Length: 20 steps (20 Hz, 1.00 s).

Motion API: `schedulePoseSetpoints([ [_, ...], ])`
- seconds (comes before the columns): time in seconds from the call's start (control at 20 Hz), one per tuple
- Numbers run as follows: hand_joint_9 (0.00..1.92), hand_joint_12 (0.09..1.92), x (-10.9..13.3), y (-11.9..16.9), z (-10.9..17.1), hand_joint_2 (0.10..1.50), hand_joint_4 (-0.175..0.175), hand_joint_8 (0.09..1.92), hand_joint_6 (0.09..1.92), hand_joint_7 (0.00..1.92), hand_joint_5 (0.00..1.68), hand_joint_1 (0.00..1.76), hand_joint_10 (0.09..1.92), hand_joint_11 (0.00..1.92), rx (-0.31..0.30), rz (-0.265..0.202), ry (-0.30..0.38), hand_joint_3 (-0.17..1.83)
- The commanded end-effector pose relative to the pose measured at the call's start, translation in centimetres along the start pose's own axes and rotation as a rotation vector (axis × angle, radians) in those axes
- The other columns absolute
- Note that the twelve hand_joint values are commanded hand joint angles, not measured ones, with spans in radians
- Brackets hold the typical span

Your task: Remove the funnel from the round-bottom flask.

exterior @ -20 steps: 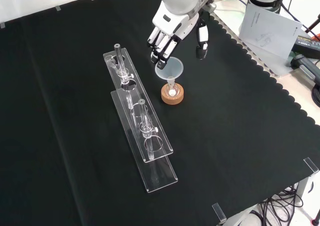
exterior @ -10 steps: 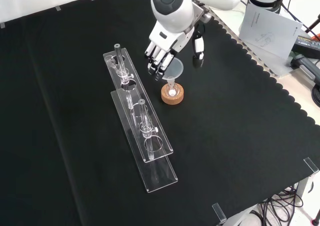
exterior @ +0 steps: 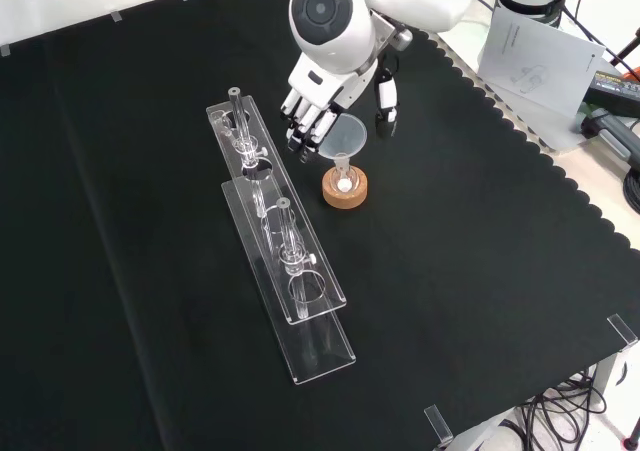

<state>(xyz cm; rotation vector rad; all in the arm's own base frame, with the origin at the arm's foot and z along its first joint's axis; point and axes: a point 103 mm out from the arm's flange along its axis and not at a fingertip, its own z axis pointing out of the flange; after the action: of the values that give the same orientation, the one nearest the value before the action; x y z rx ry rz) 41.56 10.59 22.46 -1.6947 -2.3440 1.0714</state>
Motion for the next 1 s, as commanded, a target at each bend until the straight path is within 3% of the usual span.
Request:
schedulePoseSetpoints([
  [0.05, 0.46, 1.45, 0.0, 0.4, 0.6, 0.7, 0.032, 0.42, 0.09, 0.01, 0.11, 0.52, 0.09, 0.17, 0.0, -0.009, -0.001, 0.19],
  [0.6, 0.51, 1.44, 0.7, 0.7, 1.2, 0.74, 0.029, 0.53, 0.09, 0.06, 0.18, 0.55, 0.1, 0.21, 0.028, -0.003, 0.002, 0.17],
  [0.8, 0.39, 1.43, 0.5, 0.8, 1.6, 0.78, 0.026, 0.58, 0.09, 0.09, 0.22, 0.56, 0.54, 0.24, 0.021, 0.004, 0.0, 0.17],
  [1.0, 0.44, 1.41, 0.1, 0.8, 2.3, 0.8, 0.021, 0.61, 0.09, 0.16, 0.27, 0.57, 0.65, 0.29, 0.018, 0.013, -0.015, 0.19],
])
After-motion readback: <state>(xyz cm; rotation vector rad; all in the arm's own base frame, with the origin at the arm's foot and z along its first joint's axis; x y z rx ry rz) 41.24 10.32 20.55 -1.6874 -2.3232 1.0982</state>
